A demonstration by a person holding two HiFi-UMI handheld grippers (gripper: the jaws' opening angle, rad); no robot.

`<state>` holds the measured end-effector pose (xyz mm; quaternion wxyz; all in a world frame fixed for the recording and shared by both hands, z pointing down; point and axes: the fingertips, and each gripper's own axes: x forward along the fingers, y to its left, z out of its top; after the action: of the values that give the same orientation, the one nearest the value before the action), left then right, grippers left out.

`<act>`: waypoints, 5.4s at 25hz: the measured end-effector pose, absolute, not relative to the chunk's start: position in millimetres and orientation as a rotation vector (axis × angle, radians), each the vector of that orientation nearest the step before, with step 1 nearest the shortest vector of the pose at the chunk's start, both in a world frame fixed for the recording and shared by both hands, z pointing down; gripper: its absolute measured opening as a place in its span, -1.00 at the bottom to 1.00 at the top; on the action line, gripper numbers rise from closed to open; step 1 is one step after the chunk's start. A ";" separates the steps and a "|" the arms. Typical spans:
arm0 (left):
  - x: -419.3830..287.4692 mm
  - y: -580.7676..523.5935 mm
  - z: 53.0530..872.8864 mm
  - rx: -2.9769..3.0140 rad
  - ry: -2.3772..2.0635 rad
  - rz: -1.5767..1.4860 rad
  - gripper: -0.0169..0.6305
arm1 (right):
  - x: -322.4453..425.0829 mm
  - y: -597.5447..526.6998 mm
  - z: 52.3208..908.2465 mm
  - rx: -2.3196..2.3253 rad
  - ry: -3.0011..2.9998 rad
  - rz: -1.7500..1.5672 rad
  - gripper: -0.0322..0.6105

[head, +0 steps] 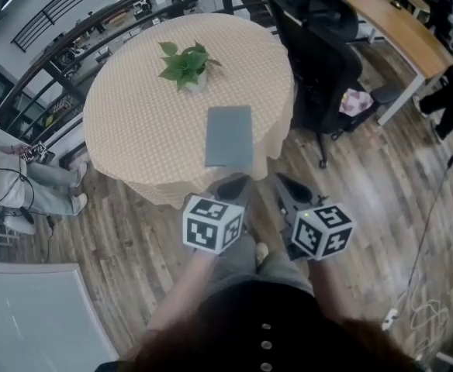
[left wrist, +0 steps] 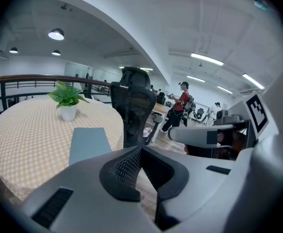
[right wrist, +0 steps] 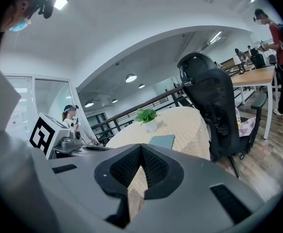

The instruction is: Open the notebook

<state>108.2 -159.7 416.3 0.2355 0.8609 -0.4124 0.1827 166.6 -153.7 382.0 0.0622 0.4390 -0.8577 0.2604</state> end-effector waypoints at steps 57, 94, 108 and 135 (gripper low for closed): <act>113.9 -259.3 568.8 2.456 -1.096 1.405 -0.41 | 147.1 -226.8 517.6 1.321 -2.341 1.156 -0.87; 114.5 -261.7 563.1 2.376 -1.027 1.224 -0.82 | 163.1 -225.9 517.8 1.331 -2.382 1.393 -0.87; 110.5 -264.7 536.5 2.264 -1.090 0.847 -0.86 | 150.2 -226.4 503.3 1.265 -2.431 1.331 -0.87; 71.9 -254.5 462.3 2.230 -1.204 0.462 -0.86 | 128.7 -233.0 459.7 1.184 -2.536 1.199 -0.87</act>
<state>71.9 -254.5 462.3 0.2793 0.8312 -0.4489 0.1721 128.7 -233.0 459.7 0.0482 0.3884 -0.8319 0.3934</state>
